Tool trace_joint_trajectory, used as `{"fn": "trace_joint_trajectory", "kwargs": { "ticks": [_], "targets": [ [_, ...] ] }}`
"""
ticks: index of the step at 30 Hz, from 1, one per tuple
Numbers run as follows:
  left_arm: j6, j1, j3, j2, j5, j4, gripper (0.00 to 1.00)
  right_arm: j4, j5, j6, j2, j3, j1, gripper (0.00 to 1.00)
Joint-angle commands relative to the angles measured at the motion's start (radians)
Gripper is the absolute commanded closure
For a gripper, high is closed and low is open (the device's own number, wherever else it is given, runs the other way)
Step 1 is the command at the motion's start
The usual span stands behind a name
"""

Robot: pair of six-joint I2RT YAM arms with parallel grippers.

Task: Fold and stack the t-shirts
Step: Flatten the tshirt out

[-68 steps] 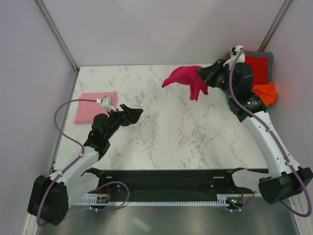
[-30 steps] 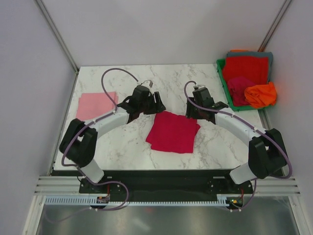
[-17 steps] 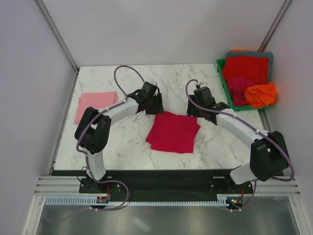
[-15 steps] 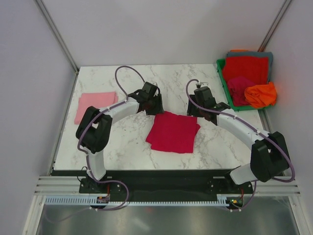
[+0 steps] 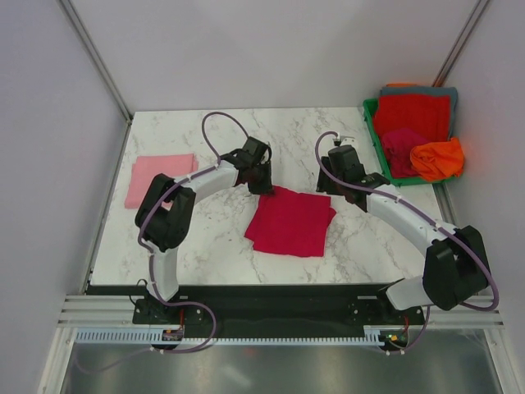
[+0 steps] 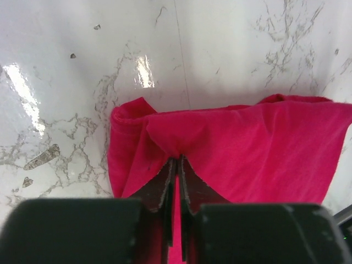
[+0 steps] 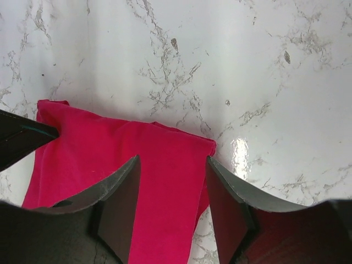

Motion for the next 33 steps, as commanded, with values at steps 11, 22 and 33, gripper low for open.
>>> {"fn": "trace_joint_trajectory", "kwargs": {
  "ticks": [11,22,33],
  "targets": [
    [0.066,-0.012,-0.073,-0.217,0.025,0.067,0.98,0.021,0.077,0.036,-0.056,-0.030,-0.045,0.46],
    [-0.094,0.263,0.093,-0.546,0.096,-0.085,0.98,0.033,0.076,0.048,-0.143,-0.092,-0.122,0.47],
    [-0.144,-0.014,0.495,-0.463,0.113,-0.127,0.98,0.048,0.021,0.046,-0.181,-0.121,-0.180,0.47]
  ]
}}
